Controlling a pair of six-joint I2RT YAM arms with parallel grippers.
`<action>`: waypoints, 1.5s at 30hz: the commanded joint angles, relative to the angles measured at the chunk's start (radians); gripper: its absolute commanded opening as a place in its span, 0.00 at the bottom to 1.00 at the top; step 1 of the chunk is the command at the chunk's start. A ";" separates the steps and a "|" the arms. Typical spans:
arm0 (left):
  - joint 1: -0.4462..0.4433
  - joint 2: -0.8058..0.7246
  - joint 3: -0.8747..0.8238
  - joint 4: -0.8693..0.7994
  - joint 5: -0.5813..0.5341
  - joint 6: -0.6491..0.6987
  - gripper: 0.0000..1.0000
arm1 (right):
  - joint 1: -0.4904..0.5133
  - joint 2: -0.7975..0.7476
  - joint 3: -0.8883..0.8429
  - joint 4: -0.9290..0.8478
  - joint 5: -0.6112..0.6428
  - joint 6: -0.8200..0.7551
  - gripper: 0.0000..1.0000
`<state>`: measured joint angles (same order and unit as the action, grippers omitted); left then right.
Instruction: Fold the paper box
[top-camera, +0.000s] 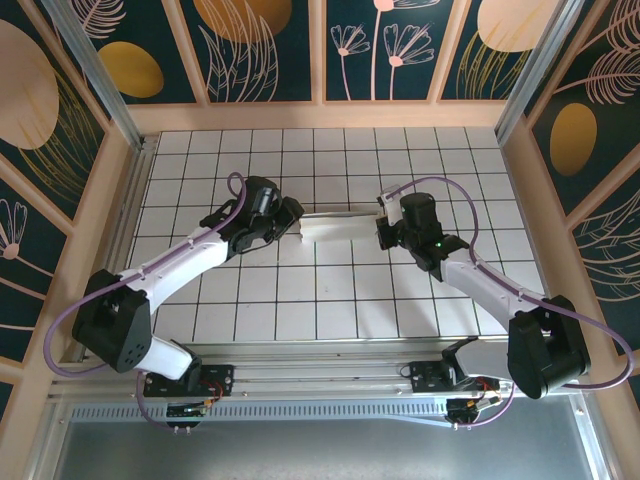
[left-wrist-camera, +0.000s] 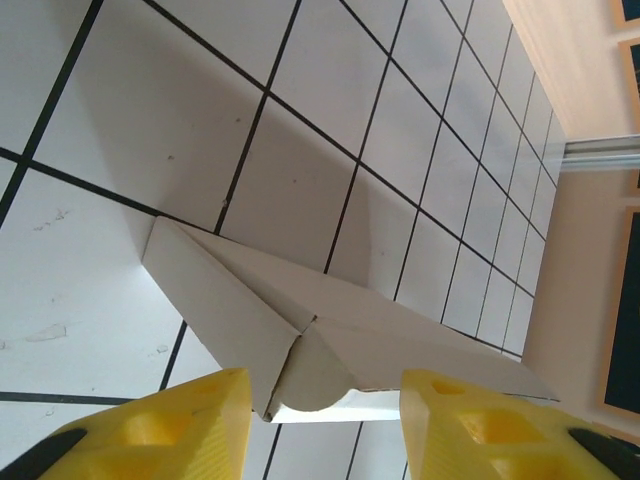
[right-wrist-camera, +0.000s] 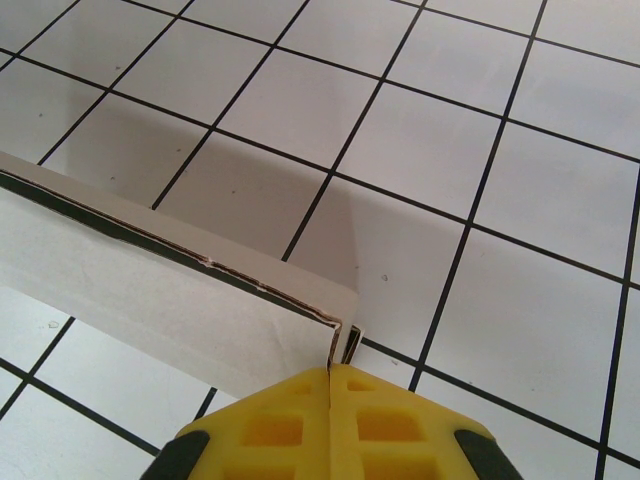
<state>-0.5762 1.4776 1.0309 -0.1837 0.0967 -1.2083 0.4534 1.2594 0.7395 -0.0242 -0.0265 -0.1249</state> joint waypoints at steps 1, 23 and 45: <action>-0.001 0.012 -0.020 -0.001 0.021 -0.044 0.43 | 0.013 0.017 0.002 -0.009 -0.004 -0.016 0.00; -0.002 -0.025 -0.089 0.176 0.041 -0.072 0.72 | 0.017 0.026 0.003 -0.016 0.001 -0.019 0.00; -0.002 0.033 -0.165 0.316 0.071 -0.200 0.71 | 0.025 0.026 0.006 -0.029 0.010 -0.029 0.00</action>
<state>-0.5762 1.4902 0.8764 0.0887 0.1432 -1.3746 0.4667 1.2667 0.7395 -0.0177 -0.0238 -0.1326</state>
